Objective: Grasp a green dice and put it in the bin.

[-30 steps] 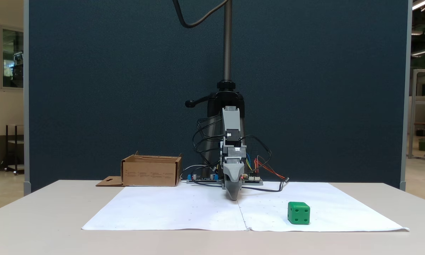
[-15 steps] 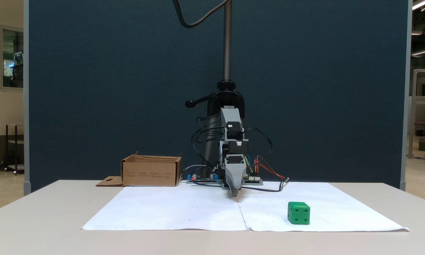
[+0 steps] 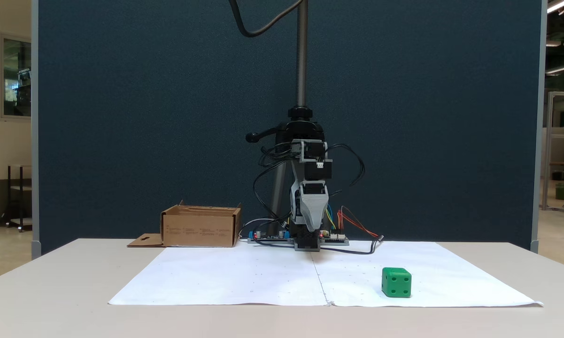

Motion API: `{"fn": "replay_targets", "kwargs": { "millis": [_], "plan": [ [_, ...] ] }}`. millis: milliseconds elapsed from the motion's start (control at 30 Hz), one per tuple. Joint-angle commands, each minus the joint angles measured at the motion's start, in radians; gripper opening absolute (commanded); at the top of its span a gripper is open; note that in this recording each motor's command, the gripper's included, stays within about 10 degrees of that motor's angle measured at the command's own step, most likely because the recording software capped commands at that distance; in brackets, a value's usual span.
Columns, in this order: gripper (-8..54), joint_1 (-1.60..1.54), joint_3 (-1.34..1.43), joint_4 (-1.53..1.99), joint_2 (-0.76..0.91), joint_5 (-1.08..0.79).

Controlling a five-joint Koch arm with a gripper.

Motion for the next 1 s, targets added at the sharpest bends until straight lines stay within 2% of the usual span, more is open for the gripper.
{"fn": "replay_targets", "kwargs": {
  "millis": [0,200,467,633,833,967],
  "plan": [
    [43.2,-0.003,-0.081,0.155,0.097,0.054],
    [43.2,0.017,-0.238,0.304,0.063,0.054],
    [43.2,0.038,-0.535,0.434,-0.153,0.054],
    [43.2,0.046,-0.655,0.483,-0.227,0.054],
    [43.3,0.046,-0.822,0.556,-0.290,0.054],
    [43.3,0.046,-0.834,0.558,-0.299,0.054]
  ]
}}
